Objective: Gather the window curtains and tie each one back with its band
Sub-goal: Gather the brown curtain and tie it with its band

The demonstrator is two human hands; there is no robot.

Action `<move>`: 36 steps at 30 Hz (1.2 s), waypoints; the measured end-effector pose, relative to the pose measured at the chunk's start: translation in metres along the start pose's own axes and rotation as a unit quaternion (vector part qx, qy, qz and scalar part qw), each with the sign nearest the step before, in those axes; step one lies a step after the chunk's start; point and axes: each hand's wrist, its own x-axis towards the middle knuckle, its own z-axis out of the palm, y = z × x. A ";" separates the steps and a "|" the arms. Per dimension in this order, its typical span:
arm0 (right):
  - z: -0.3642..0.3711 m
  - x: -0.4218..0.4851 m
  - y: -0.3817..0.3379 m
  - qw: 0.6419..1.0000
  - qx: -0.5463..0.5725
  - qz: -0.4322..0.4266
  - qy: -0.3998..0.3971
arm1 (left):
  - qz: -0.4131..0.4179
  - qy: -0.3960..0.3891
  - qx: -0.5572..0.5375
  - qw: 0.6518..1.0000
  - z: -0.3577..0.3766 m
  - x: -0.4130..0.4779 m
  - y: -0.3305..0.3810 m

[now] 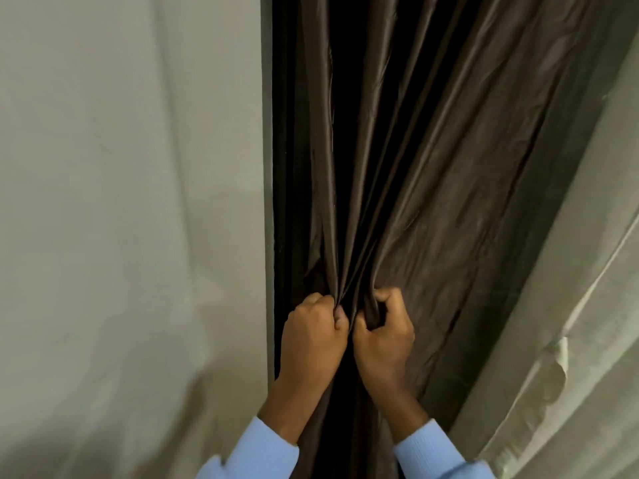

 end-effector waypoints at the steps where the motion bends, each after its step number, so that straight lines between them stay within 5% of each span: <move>1: 0.000 -0.001 -0.002 0.999 0.017 0.029 0.006 | -0.004 0.002 0.005 1.000 -0.001 0.000 0.000; 7: 0.001 -0.019 -0.025 0.990 0.126 -0.021 0.055 | -0.007 -0.011 0.034 0.999 -0.001 0.013 -0.007; 17: 0.003 0.024 0.043 0.971 -0.185 0.152 0.031 | 0.007 0.003 0.011 1.000 0.000 0.006 -0.005; 23: 0.004 0.004 0.026 0.986 -0.073 0.138 0.056 | 0.010 -0.010 0.010 1.000 0.005 0.007 0.000; 28: 0.004 -0.017 0.003 0.997 0.073 -0.006 0.039 | -0.002 -0.020 0.009 1.000 0.010 0.013 -0.001; 36: 0.010 -0.018 0.014 0.999 -0.017 0.006 -0.033 | 0.053 0.008 -0.012 0.998 0.008 0.007 -0.008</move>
